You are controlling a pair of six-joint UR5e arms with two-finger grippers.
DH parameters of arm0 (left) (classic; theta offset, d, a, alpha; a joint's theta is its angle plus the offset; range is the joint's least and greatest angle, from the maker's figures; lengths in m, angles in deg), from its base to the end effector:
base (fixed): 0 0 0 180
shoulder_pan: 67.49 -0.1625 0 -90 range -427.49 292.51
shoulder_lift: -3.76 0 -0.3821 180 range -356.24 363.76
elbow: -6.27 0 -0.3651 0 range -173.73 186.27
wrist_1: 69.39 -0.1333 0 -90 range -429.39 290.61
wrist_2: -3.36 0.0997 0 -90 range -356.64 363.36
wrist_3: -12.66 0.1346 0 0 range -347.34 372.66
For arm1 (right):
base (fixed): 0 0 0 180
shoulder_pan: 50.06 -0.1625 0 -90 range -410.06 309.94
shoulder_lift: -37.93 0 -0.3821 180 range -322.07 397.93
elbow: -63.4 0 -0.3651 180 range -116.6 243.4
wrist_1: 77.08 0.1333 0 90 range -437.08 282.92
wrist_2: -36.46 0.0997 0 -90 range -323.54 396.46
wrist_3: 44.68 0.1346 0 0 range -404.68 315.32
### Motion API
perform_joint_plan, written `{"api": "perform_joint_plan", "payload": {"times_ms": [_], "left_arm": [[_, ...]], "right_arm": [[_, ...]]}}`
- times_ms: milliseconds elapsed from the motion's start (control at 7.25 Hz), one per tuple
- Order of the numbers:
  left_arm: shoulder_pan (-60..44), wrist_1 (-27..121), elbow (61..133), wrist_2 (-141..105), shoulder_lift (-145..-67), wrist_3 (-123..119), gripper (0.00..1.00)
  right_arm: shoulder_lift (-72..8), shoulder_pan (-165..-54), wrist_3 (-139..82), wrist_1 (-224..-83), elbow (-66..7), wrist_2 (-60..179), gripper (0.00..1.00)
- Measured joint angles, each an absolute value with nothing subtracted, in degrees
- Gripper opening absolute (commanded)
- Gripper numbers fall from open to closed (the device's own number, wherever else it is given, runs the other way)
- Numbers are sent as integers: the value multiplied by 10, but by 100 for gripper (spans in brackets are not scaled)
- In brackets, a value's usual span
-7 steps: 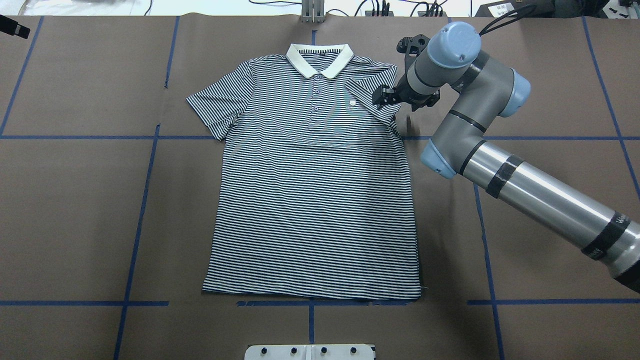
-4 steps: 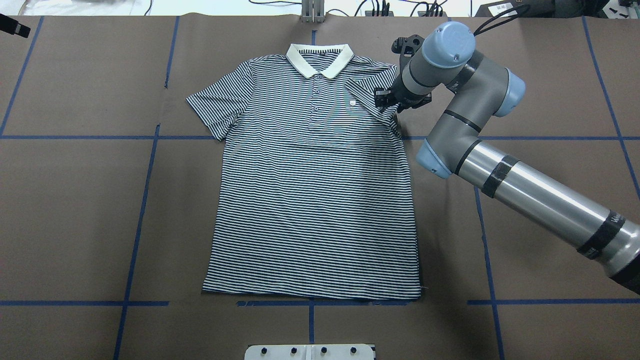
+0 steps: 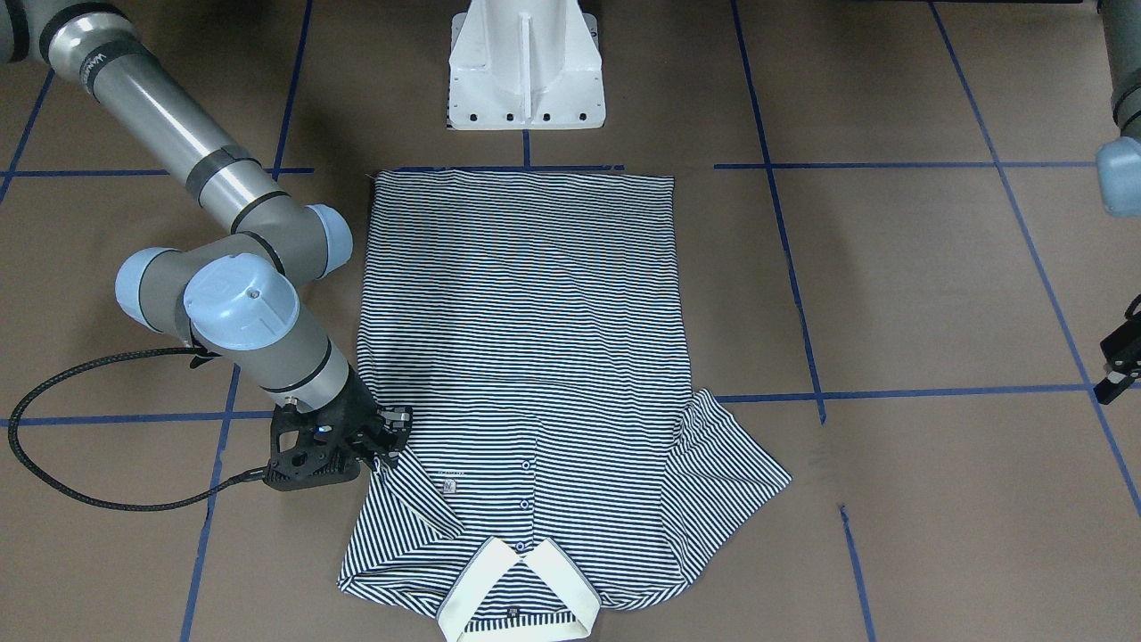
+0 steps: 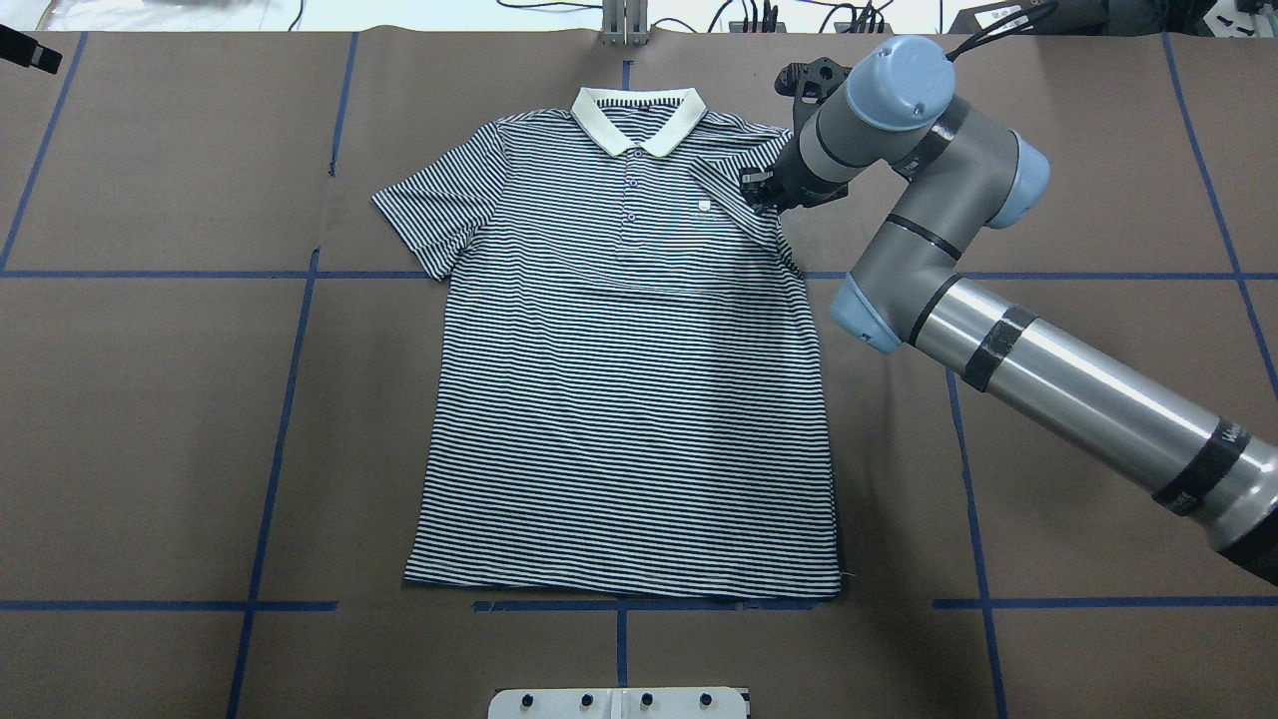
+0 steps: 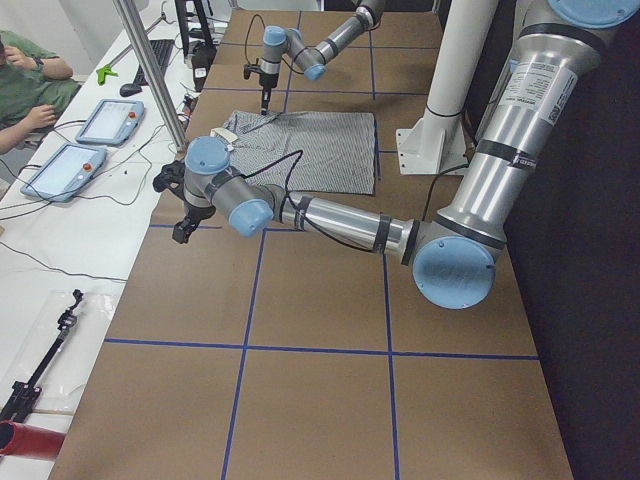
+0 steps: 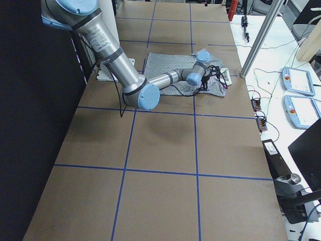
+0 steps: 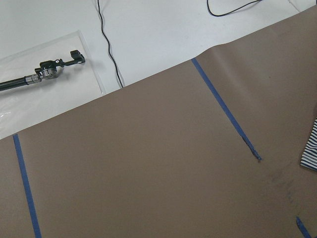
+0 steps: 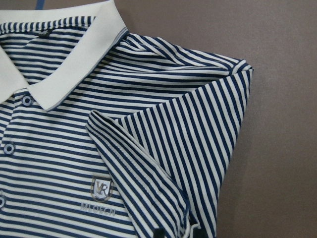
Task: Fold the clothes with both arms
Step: 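Press the folded sleeve flat with the right gripper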
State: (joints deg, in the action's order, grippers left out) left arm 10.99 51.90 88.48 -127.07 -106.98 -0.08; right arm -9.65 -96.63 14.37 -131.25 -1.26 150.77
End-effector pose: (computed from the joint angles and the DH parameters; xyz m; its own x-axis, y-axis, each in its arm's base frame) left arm 0.0815 -0.6305 0.4419 0.6709 0.4259 -0.6070 0.0050 0.8160 0.5780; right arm -0.4692 -0.6089 0.3318 0.5798 -0.0693 0.8118 -0.1608 0.9671 0.1973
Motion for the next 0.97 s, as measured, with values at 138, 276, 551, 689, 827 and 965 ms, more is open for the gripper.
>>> {"api": "perform_joint_plan", "payload": {"times_ms": [138,276,551,689,827,965], "left_arm": [[110,519,885,-1271,-1070,-1,100],[110,519,885,-1271,-1070,-1,100],[110,519,884,-1271,-1070,-2,100],[110,519,884,-1271,-1070,-2,100],[110,518,884,-1271,-1070,-3,100],[110,518,884,-1271,-1071,-5,100]], "right_arm": [[-95,-965,144,-1310,-13,1508,39],[-95,-962,144,-1309,-15,1508,37],[-94,-957,144,-1309,-22,1508,17],[-95,-954,145,-1309,-24,1509,12],[-95,-952,145,-1309,-25,1509,0],[-96,-952,144,-1309,-26,1509,0]]}}
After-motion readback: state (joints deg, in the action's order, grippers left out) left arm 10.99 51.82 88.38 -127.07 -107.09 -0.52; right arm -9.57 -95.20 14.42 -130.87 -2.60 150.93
